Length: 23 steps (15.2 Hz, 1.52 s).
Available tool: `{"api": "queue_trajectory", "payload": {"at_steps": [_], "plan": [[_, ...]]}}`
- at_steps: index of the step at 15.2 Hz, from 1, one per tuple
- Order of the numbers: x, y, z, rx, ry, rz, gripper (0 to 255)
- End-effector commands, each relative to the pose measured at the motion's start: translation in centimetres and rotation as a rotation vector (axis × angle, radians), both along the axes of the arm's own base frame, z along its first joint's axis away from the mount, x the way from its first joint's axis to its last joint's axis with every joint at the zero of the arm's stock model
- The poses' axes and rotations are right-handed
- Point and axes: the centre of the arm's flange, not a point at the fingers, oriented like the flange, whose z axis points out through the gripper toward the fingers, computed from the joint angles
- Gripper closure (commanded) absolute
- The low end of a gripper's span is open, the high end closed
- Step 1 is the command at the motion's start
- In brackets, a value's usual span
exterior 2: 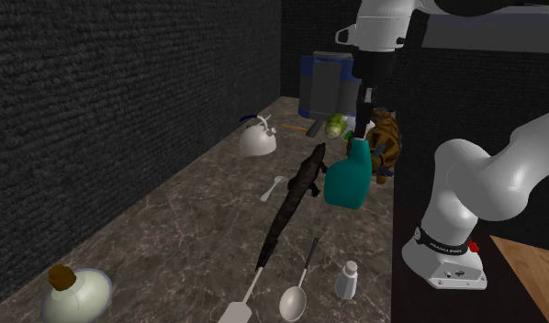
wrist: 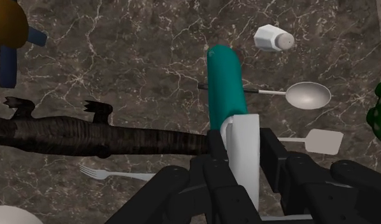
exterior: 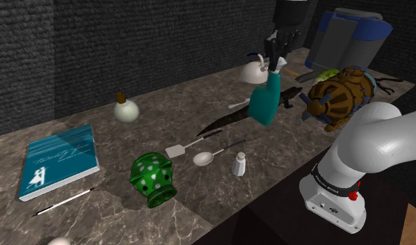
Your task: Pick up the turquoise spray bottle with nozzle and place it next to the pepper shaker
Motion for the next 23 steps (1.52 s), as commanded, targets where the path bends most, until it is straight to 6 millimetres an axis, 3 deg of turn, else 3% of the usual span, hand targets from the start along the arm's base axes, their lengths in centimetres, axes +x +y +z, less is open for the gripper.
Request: {"api": "queue_trajectory", "payload": {"at_steps": [1,23], "plan": [[0.0,0.0,-1.1,0.000,-0.001,0.000,255],[0.0,0.0,-12.7,0.000,-0.001,0.000,255]]}}
